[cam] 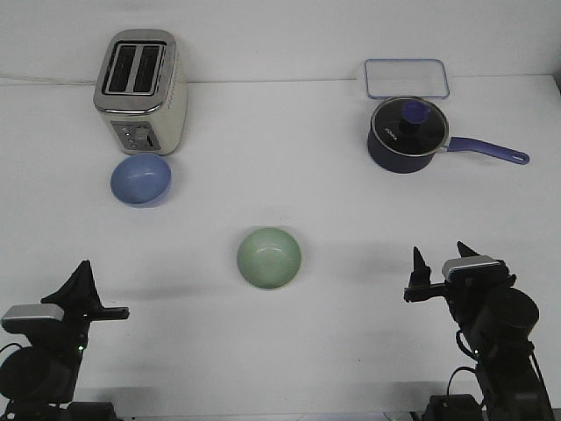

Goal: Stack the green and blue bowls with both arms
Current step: 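Reach the left gripper forward to the light blue bowl rim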

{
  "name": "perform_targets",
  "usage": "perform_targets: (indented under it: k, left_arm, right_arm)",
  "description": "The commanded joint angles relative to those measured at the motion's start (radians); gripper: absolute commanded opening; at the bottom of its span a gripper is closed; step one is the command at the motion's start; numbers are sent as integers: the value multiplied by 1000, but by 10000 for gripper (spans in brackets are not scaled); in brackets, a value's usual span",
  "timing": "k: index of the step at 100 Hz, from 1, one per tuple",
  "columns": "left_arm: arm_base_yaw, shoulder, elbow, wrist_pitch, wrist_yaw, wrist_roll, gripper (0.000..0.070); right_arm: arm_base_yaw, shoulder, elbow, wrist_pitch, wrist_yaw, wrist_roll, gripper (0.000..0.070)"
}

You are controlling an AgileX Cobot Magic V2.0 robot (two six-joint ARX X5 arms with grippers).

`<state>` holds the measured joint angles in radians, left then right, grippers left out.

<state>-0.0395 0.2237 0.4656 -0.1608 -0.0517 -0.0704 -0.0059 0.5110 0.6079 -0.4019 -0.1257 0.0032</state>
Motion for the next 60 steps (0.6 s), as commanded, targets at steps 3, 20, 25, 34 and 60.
perform_targets:
  k: [3, 20, 25, 34, 60]
  left_arm:
    - [1, 110, 140, -107, 0, -13, 11]
    - [1, 337, 384, -306, 0, -8, 11]
    - [1, 395, 441, -351, 0, 4, 11]
    - [1, 496, 527, -433, 0, 10, 11]
    - [0, 687, 609, -574, 0, 37, 11]
  right_arm:
    - [1, 0, 3, 13, 3, -8, 556]
    - [1, 0, 3, 13, 3, -8, 556]
    - [1, 0, 3, 13, 3, -8, 556]
    - [1, 0, 3, 13, 3, -8, 556]
    - [1, 0, 3, 13, 3, -8, 556]
